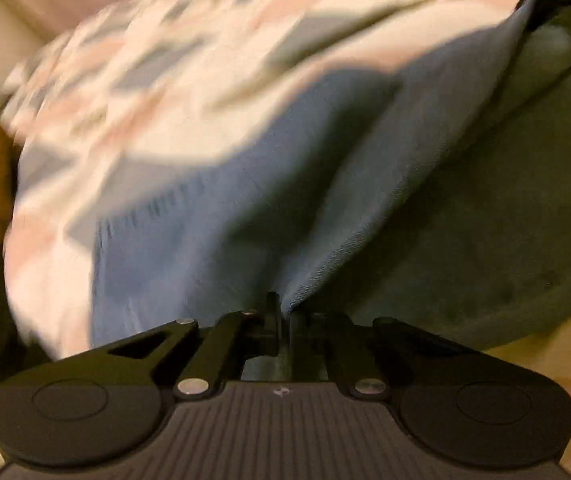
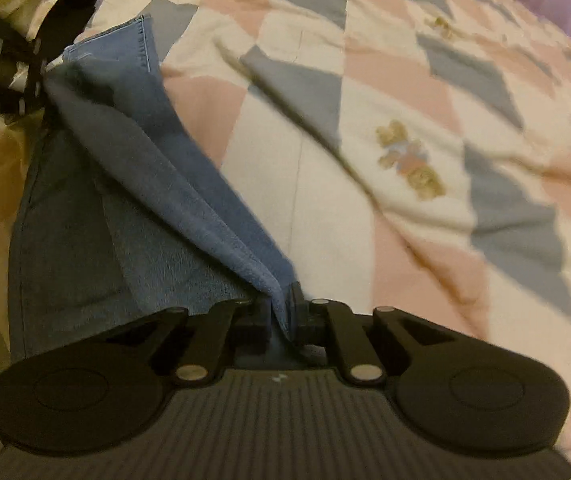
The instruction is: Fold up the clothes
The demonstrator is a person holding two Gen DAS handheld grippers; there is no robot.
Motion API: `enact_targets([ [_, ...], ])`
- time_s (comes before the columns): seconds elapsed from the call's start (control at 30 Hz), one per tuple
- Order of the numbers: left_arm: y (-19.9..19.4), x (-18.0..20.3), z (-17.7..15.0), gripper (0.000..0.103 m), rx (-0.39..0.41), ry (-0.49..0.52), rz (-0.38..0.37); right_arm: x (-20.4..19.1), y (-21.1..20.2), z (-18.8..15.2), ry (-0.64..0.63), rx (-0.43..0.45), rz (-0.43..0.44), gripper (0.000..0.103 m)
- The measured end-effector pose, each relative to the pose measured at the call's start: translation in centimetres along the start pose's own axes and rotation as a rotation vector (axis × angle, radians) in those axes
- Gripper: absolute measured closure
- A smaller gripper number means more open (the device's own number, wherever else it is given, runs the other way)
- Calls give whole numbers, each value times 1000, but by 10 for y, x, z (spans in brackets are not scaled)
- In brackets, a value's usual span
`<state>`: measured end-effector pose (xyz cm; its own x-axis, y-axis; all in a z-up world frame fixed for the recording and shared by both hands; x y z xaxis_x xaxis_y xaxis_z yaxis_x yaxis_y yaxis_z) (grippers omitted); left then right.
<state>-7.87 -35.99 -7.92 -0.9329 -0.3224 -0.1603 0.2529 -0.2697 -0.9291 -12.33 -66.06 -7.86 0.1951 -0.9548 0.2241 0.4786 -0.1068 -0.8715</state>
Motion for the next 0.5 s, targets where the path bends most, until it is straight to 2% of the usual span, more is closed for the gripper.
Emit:
enact_targets([
  [0.1,-31,-46,29,98,109,84,-51,18,-21,21,87,25,-93,97],
  [0.2,-44,-105,79,91,231,104,-99,39,-16,55,161,45,-279,94],
  [0.23,-40,-124,96,89,259,99,-121,48,-6,63,213,21,-355,86],
  [0.27,-29,-142,115,82,271,79,-136,56,3,68,265,-6,-417,68],
  [0.3,-15,-161,135,72,272,50,-147,64,10,73,324,-20,-480,58],
  [0.33,-1,-178,151,64,272,12,-133,70,6,74,409,11,-537,56],
  [0.37,10,-193,162,50,267,-31,-125,73,-1,71,498,46,-554,48],
  [0.4,20,-208,171,49,260,-75,-131,76,-12,65,611,88,-552,36],
  [0.43,26,-221,176,49,258,-124,-149,74,-24,55,731,134,-528,32],
  [0.5,32,-240,174,45,257,-231,-211,63,-38,28,894,176,-457,30],
])
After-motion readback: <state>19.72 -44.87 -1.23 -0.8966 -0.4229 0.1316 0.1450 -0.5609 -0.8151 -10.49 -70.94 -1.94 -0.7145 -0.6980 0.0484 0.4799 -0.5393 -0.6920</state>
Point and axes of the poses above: each gripper's, at about its wrist camera, not at the fingertips, and y roughly the way its jaws point, x to its right, z to its top, the point moved 1 cm from there along y, roughly the way its jaws point, and after that the axes turned 15 degrees about -z, right-handed, at the moved point
